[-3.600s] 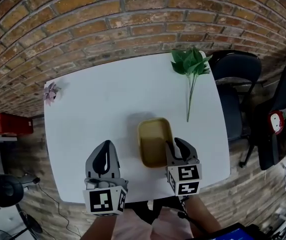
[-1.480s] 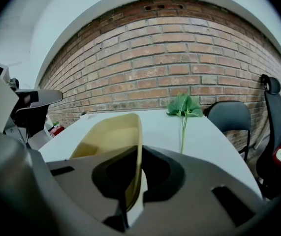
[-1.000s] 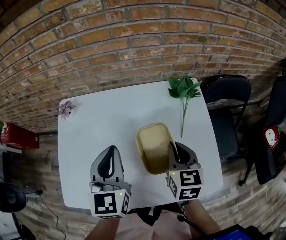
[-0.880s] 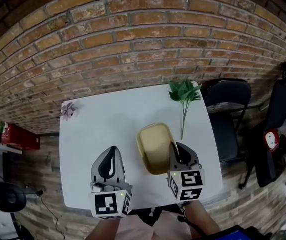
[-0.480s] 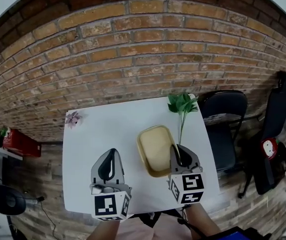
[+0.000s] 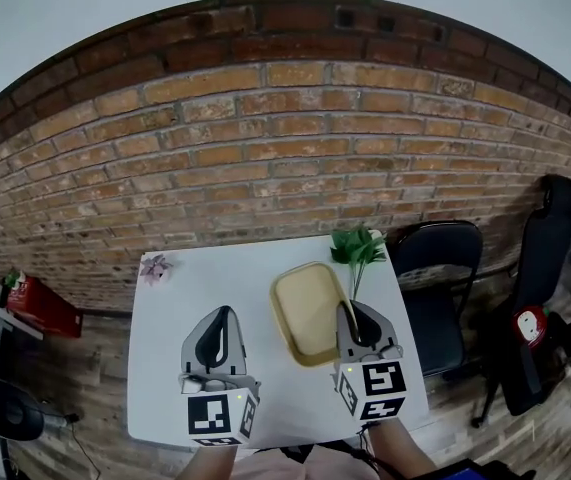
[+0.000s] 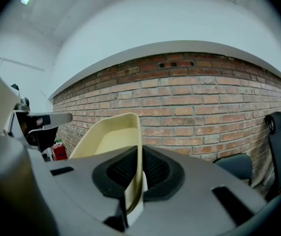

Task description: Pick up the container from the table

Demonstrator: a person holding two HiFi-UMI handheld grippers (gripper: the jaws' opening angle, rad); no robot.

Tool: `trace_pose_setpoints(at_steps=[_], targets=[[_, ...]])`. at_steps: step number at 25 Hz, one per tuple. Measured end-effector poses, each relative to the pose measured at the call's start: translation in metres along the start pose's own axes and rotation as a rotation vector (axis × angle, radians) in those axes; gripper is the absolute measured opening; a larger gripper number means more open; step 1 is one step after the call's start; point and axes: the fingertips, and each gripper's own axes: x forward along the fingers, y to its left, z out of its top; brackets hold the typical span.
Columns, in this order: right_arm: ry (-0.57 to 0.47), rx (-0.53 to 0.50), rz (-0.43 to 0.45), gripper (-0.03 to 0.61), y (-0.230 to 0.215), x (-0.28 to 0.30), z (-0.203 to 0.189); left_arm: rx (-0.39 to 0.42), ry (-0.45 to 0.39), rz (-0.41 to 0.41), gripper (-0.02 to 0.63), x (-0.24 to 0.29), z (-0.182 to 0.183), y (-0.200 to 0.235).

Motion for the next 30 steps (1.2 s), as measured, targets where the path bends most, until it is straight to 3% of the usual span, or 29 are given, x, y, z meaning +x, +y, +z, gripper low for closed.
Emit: trace_pose_setpoints(at_steps=[15,30], targets=[[-0.171,-0.058,0.008,0.017,0.003,-0.011,0.072,0.023,-0.098,0.035,0.009,0.007,0.048,0.018],[-0.208,-0.089,0.013,0.015,0.014,-0.009,0.088,0.021,-0.132,0.048,0.009,0.01,0.064,0.034]])
